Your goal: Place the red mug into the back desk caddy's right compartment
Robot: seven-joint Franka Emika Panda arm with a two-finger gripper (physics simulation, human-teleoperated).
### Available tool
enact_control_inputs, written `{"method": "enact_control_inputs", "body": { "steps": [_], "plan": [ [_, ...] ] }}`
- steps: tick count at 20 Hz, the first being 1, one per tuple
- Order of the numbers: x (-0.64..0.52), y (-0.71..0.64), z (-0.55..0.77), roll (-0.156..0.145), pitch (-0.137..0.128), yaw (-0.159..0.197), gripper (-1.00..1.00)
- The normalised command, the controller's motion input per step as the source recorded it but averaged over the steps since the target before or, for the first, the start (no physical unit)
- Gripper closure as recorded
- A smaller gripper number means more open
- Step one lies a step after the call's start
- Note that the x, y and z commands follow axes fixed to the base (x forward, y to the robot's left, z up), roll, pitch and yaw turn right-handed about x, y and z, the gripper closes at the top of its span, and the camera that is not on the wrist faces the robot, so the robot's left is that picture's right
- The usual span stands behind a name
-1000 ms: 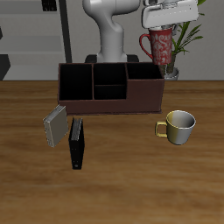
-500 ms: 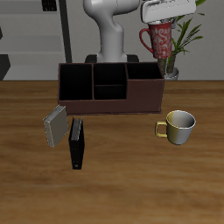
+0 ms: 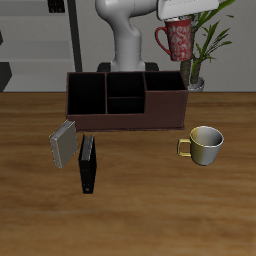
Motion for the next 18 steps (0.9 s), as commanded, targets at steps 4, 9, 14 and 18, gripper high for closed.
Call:
{"method": "enact_control_inputs", "body": {
  "steps": [4, 9, 14, 18],
  "plan": [
    [-0.02, -0.25, 0.15, -0.021, -0.027, -0.003, 1.0],
    [0.16, -0.34, 0.11, -0.057, 0.005, -0.036, 1.0],
    [0.21, -0.33, -0.06, -0.069, 0.032, -0.054, 1.0],
    [0.11, -0.11, -0.14, -0.025, 0.033, -0.025, 1.0]
  ]
}}
